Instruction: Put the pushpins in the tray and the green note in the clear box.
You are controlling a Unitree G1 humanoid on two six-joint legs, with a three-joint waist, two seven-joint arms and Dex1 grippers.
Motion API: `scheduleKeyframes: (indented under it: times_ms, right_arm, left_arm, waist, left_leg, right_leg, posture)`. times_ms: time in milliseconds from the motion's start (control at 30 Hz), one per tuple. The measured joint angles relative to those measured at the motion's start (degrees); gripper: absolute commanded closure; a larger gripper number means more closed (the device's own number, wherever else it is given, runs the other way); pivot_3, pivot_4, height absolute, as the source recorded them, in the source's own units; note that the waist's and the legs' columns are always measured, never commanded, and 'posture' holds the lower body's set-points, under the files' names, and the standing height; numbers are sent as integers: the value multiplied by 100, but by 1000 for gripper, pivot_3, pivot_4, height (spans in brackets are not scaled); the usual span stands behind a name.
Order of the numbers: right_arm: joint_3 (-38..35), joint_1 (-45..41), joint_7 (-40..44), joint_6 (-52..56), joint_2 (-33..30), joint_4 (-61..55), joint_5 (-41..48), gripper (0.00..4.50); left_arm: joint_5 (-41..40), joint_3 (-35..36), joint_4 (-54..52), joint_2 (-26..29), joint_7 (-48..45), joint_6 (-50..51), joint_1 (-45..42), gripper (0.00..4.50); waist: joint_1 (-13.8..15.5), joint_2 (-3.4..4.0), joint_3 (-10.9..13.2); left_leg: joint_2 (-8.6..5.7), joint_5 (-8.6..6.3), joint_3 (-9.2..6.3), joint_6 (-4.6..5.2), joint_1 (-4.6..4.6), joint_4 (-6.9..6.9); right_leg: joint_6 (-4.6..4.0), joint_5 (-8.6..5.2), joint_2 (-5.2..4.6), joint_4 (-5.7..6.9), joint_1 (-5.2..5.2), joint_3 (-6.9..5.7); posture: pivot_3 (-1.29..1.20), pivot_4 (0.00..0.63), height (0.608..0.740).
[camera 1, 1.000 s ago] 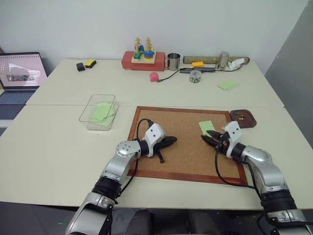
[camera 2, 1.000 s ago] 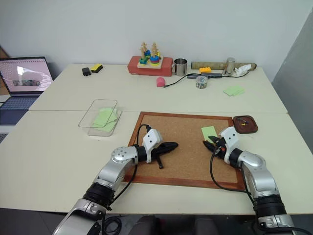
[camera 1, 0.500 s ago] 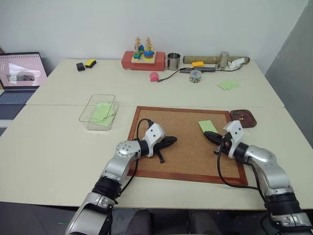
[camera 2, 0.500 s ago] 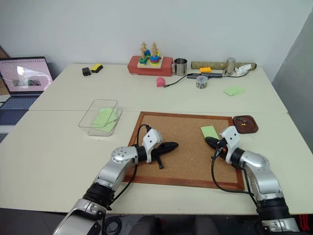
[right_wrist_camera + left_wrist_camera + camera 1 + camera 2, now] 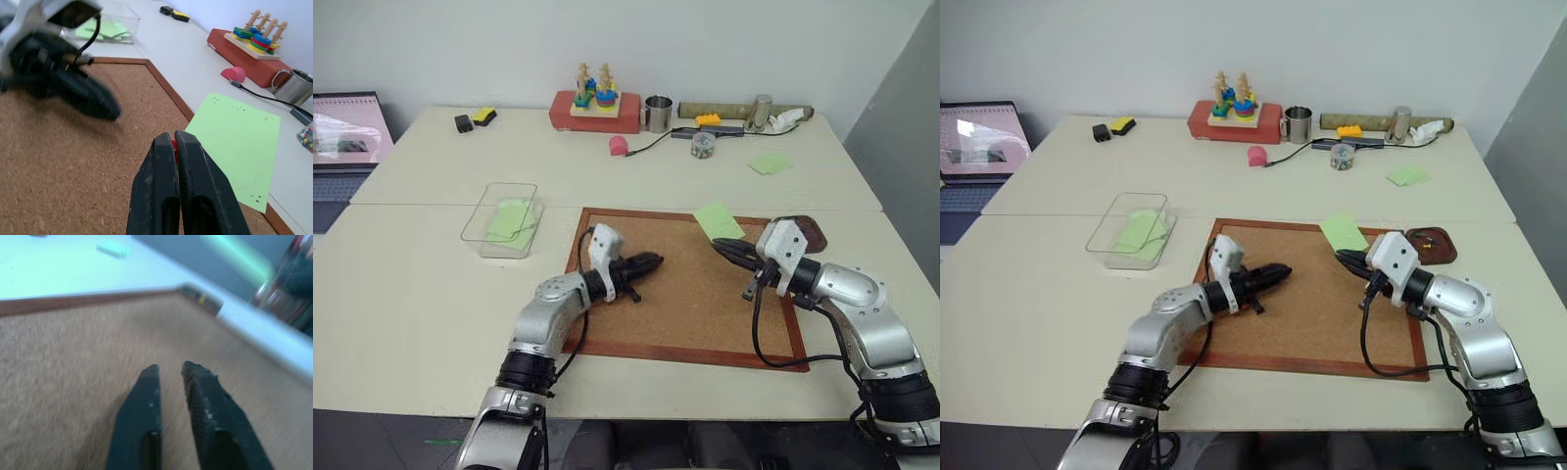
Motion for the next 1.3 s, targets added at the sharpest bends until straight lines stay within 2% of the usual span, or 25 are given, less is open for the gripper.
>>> scheduleKeyframes:
  times_ms: [133,167,267,467,600,833,1167,1300]
  right_arm:
    - [107,-78,-6,-543,-29,8,-308,4500]
    - [148,-101,-7,-722,-47,12,-428,4500]
    - [206,-183,-7,-1053,-55,21,-602,4500]
    - [322,-392,-11,-1625,-52,25,-861,4500]
    - [438,-424,-10,-1740,-33,5,-882,4500]
    - [491,-427,-20,-1764,8,-5,-926,4500]
    - [550,-480,-61,-1804,105,-6,-926,4500]
    - [557,-513,-72,-1841,146,-6,-926,4500]
  left_arm:
    - [-975,431,-544,-120,298,1053,-10,2050]
    - [-1281,589,-634,-219,440,1329,4,1958]
    - [-1750,757,-754,-399,731,1735,18,1333]
    - [-2338,1022,-738,-862,1270,2060,-141,1333]
    - [-2384,1012,-688,-1036,1392,2056,-331,1333]
    - [-2440,928,-555,-1086,1346,2038,-406,2482]
    - [-2447,885,-548,-1052,1333,1983,-406,4404]
    - [-2441,862,-526,-1003,1317,1921,-406,4488]
  waist:
    - [7,-11,8]
    - [10,-14,12]
    - [10,-23,21]
    - [10,-31,26]
    - [12,-31,26]
    - [13,-31,26]
    - [13,-30,26]
    - [13,-30,26]
  left_leg:
    - [-1,-7,-1,-7,0,-11]
    - [0,-7,-1,-7,1,-11]
    - [-4,-6,-1,-8,2,-6]
    - [-6,-4,-1,-9,6,7]
    - [-7,-4,0,-9,8,7]
    - [-7,-4,0,-10,9,7]
    - [-7,-4,0,-10,10,8]
    - [-7,-4,0,-10,10,9]
  right_leg:
    - [-12,-1,-2,-6,-1,-2]
    - [-13,-1,-5,-5,-1,-2]
    - [-13,0,-6,-3,1,-3]
    - [-7,-4,-4,-2,9,-1]
    - [-17,2,-4,-2,12,0]
    - [-18,3,-4,-1,12,0]
    - [-19,3,-4,2,12,0]
    - [-19,3,-4,3,12,1]
  posture:
    - [0,150,740]
    - [0,150,740]
    - [0,150,740]
    - [0,150,740]
    - [0,150,740]
    - [0,150,740]
    - [0,150,740]
    - [0,150,740]
